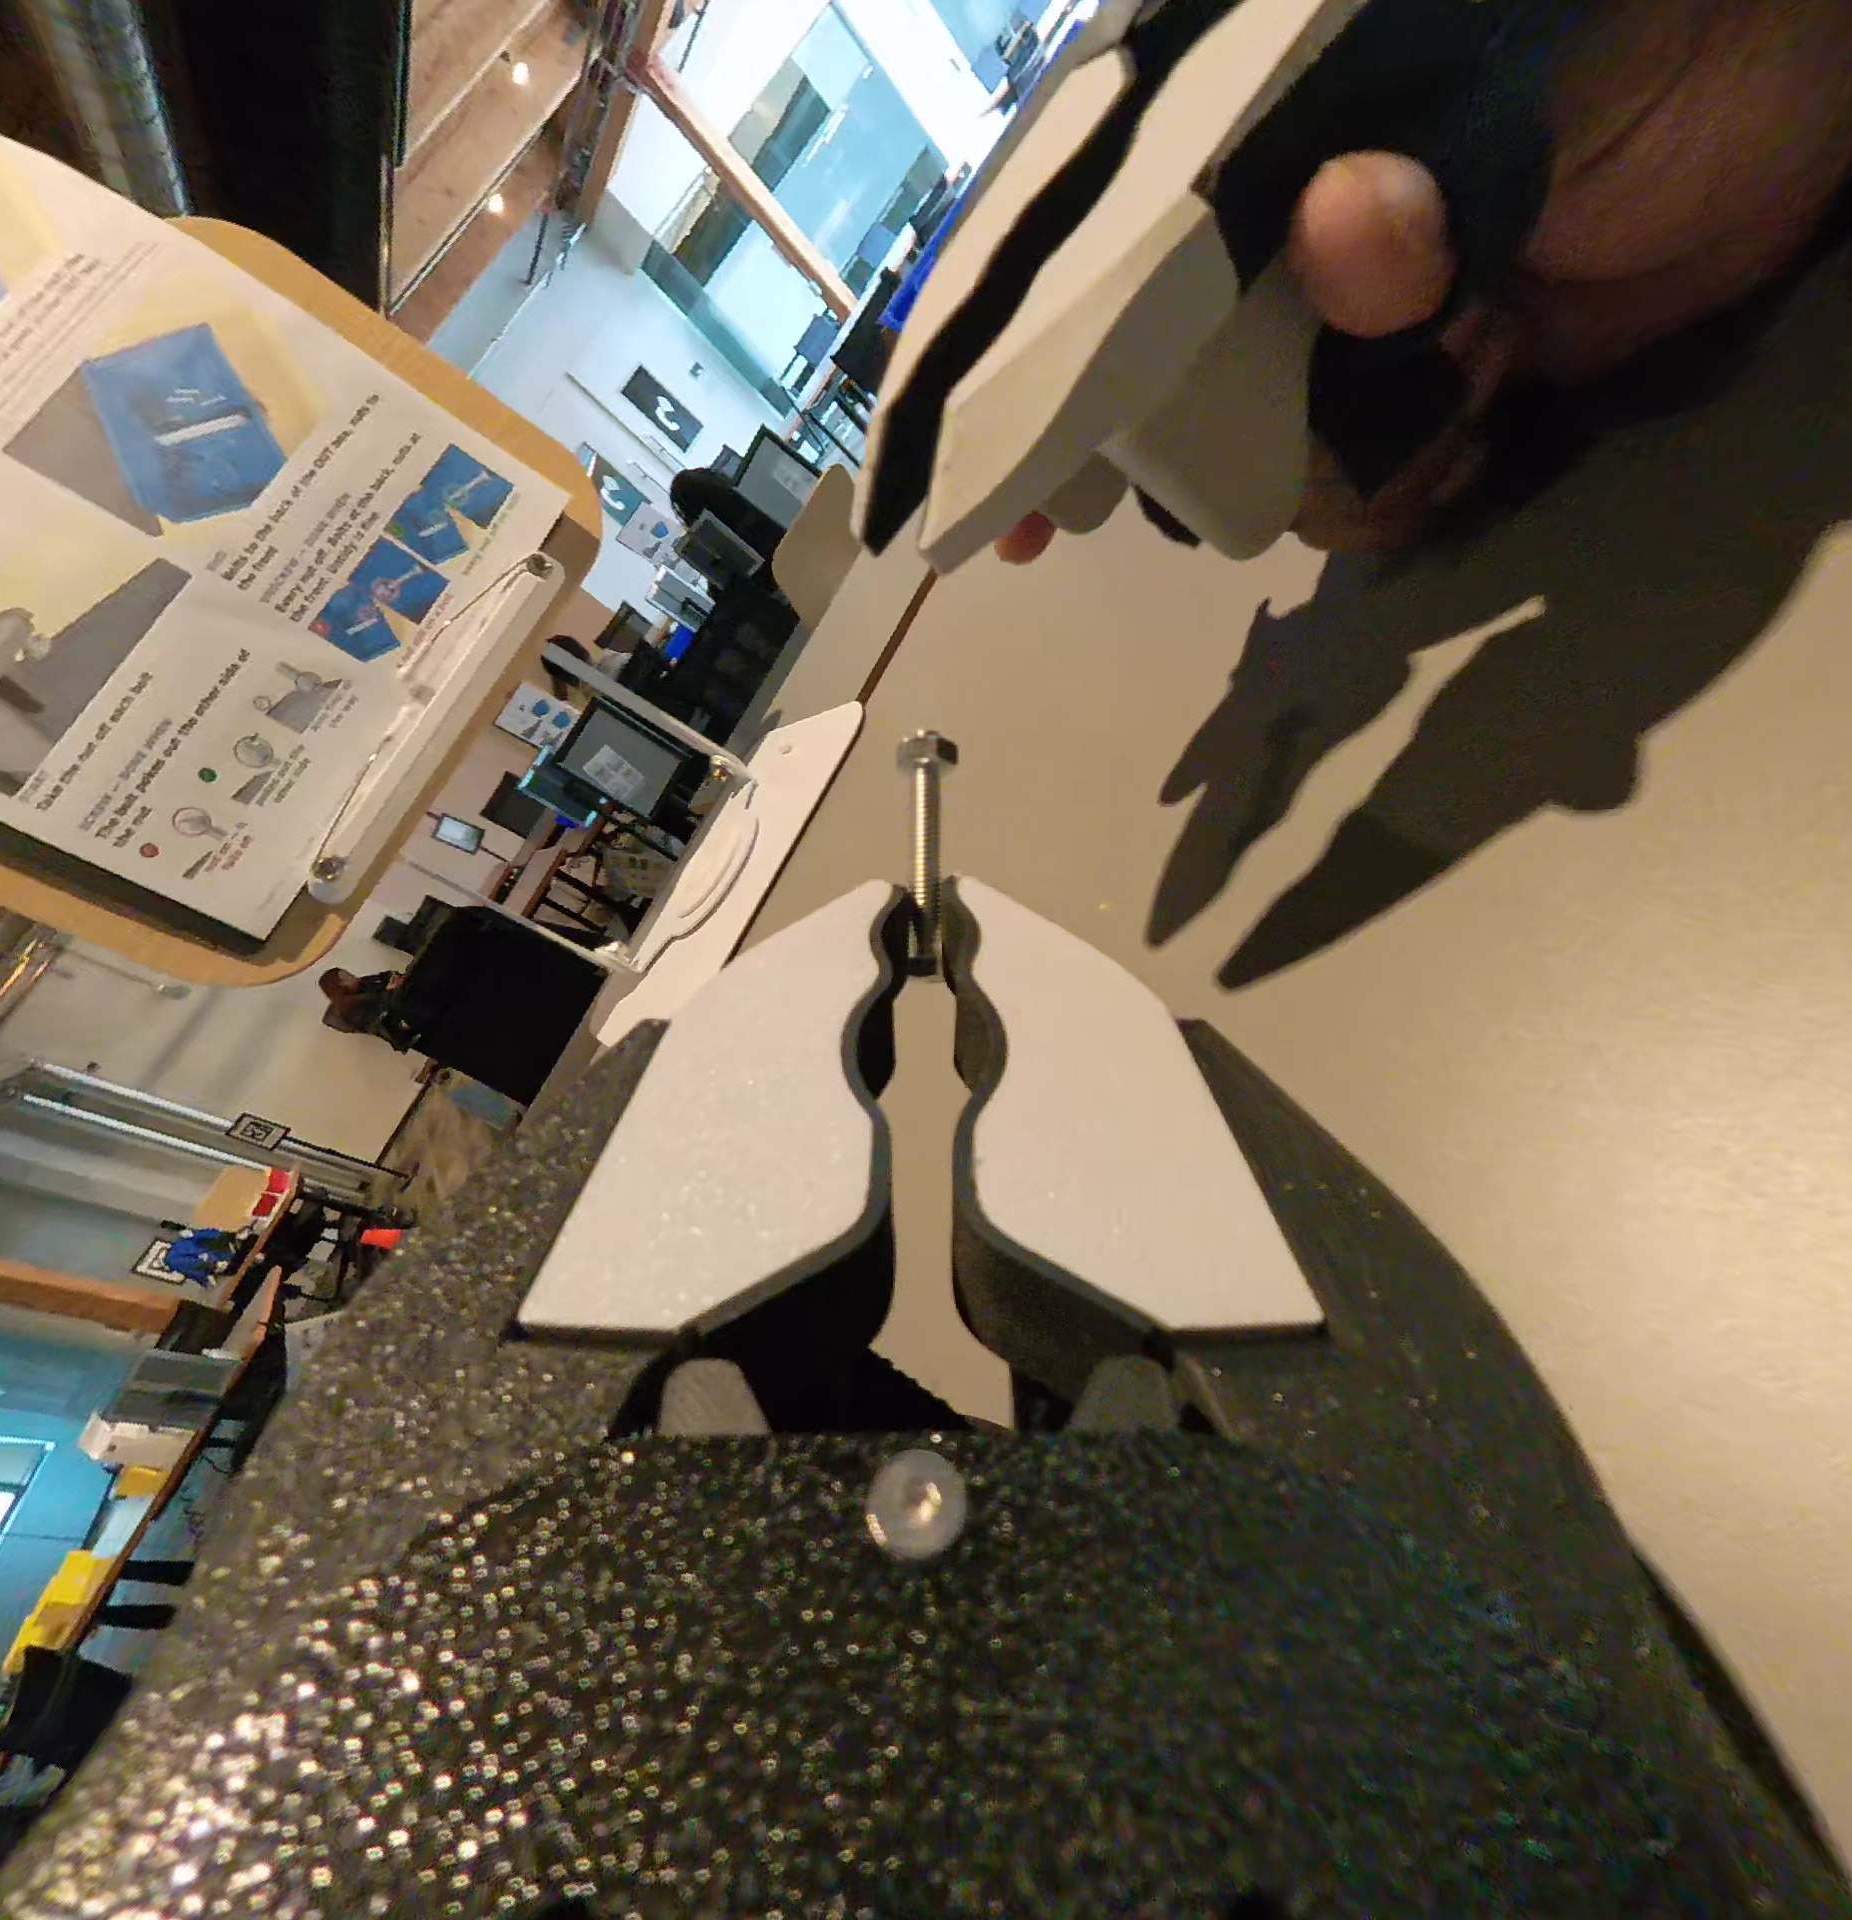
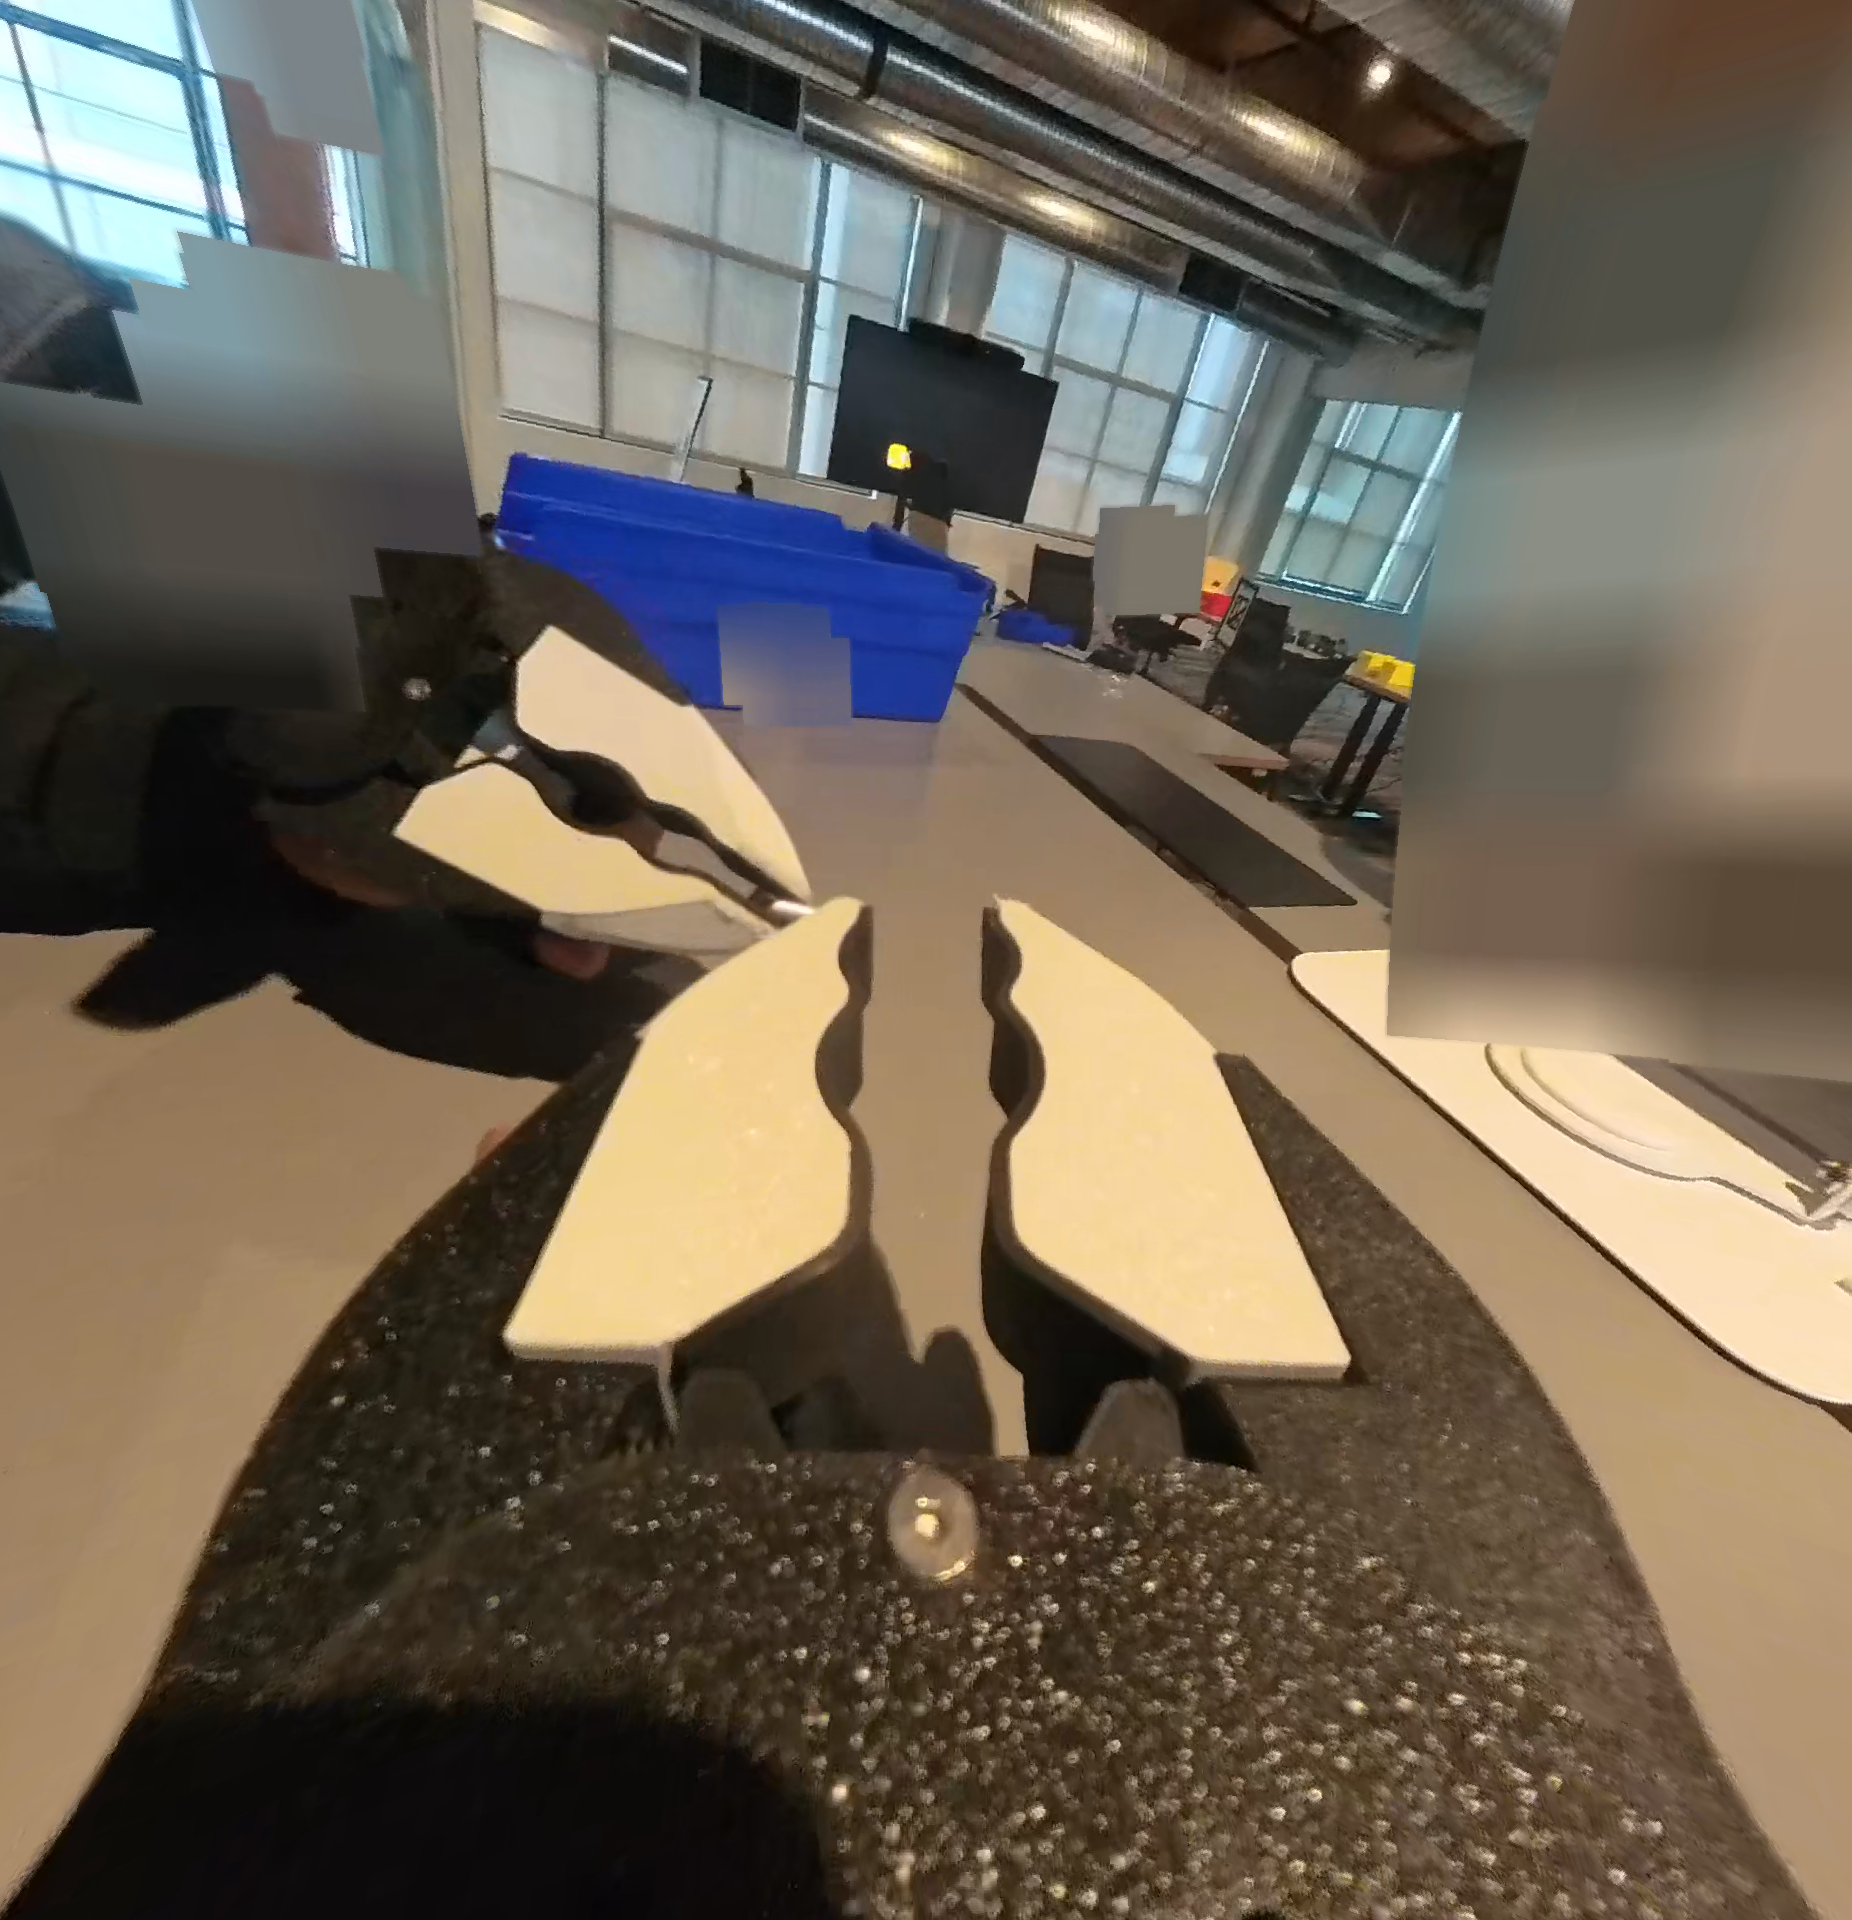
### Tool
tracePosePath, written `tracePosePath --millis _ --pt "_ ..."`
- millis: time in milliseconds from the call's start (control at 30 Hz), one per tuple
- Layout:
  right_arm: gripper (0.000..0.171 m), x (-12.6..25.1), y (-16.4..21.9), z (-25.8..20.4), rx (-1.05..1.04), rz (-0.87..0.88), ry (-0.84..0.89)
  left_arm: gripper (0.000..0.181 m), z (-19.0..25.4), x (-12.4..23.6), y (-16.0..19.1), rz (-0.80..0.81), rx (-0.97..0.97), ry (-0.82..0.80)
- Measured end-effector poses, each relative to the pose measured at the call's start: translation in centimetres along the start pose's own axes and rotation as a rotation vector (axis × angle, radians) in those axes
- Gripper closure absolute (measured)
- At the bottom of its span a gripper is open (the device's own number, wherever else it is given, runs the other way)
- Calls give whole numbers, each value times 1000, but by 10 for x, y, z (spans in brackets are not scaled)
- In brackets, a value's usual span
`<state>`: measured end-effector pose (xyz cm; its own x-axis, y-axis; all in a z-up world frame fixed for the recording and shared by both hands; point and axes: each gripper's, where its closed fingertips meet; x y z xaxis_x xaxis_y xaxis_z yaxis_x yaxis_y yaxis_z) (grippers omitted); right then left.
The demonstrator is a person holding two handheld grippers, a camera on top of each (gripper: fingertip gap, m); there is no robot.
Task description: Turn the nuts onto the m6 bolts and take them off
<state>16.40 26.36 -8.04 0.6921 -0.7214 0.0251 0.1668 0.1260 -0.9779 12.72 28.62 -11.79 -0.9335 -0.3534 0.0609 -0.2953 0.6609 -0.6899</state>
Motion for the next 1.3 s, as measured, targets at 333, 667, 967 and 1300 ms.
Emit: tracePosePath --millis 333,667,967,1300 --pt "143 -12 8 -22 -93 -130 -151 176 8 4 -9 27 -102 10" --pt "160 -5 8 -44 37 -250 -269 176 20 12 -30 123 -110 67" --pt "161 16 18 -69 863 -410 -223 176 51 27 -43 166 185 405" --pt "144 19 14 -56 48 -376 -203 176 24 11 -31 106 -86 89"
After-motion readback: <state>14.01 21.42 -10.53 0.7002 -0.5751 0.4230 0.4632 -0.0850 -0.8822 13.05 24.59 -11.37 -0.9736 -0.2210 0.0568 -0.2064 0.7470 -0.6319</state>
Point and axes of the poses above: each gripper's, where its closed fingertips meet, x back along the fingers, y out of its underside, z = x × y across the jaws, and after that the axes turned 9 degrees about -y, right-handed
